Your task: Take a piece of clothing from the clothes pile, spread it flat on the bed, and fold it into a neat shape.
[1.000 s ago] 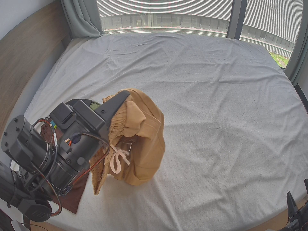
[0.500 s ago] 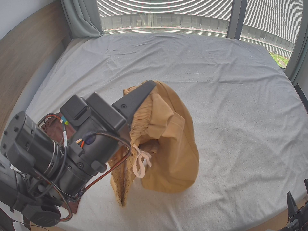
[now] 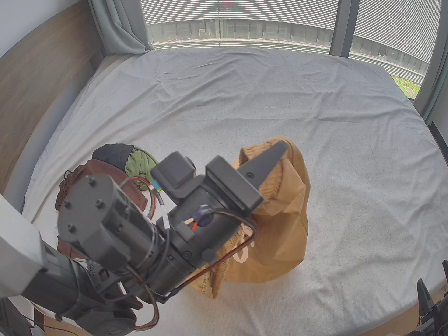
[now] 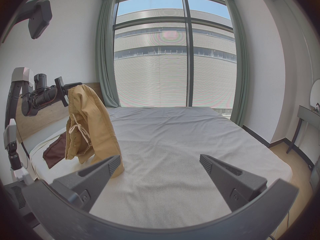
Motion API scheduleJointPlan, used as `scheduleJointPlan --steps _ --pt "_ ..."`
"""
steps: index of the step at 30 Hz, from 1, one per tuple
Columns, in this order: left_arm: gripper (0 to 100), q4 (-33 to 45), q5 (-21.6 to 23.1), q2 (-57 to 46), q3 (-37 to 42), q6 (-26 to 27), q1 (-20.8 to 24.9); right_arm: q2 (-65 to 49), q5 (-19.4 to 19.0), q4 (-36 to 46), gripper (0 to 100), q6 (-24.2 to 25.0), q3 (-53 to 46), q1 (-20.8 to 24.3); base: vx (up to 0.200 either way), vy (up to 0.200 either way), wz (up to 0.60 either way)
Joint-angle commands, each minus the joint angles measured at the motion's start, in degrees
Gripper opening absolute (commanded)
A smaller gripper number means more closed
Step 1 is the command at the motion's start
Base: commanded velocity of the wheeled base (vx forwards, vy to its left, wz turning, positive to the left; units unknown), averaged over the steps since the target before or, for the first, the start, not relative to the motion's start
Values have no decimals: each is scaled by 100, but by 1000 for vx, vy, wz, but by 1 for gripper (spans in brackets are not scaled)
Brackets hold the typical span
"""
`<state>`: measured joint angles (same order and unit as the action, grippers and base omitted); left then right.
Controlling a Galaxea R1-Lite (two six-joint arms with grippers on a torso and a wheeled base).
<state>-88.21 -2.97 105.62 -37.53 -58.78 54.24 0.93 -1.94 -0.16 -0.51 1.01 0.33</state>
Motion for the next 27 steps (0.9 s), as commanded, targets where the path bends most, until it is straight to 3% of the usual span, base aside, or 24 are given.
scheduleJointPlan --steps 1,18,27 --pt "0 -3 16 442 -105 -2 131 -93 0 -2 100 -2 -92 2 0 0 0" --pt "0 -21 394 1462 -861 60 887 -93 -8 -2 100 -2 -92 -7 0 0 0" --pt "0 -3 834 1066 -1564 51 1265 -93 -8 -2 100 -2 -92 -7 0 0 0"
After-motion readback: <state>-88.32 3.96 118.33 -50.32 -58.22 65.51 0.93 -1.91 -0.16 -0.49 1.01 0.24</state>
